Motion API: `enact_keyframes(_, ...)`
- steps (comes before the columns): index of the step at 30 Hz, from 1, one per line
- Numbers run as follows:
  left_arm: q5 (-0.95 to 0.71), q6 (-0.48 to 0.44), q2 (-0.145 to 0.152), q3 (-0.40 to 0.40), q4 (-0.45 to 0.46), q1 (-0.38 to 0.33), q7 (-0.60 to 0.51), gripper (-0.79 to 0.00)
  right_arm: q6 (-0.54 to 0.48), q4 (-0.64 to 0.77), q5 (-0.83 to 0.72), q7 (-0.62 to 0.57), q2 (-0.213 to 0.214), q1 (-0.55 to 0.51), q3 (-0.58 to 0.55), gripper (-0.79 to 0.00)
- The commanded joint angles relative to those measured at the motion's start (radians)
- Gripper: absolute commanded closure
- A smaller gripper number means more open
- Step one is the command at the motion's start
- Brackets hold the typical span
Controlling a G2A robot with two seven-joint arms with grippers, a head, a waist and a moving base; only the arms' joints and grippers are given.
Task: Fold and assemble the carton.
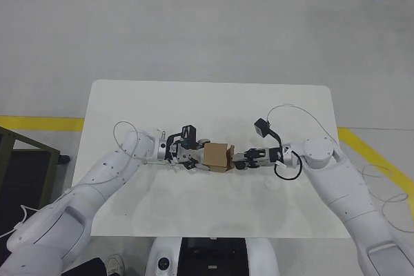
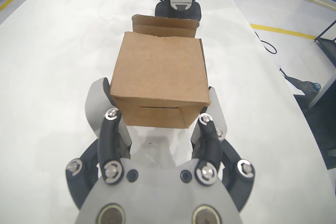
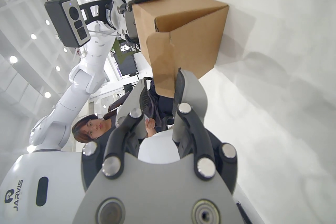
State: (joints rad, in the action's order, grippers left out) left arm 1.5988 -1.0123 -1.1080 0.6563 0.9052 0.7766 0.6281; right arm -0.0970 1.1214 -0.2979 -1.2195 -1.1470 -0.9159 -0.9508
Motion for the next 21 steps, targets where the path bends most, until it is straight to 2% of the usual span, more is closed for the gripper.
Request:
enact_keyframes(1,0.0,0.0,0.0,0.001,-0.001,0.0,0.001,-0.56,-0.005,-0.011,-0.007,-0.002,-0.003,0.004,0.005,-0.108)
enact_keyframes(21,0.004,0.0,0.002,0.009,0.0,0.006,0.001,-0.542,-0.002,-0.068,0.027,0.024,-0.019,0.04,0.047,-0.108)
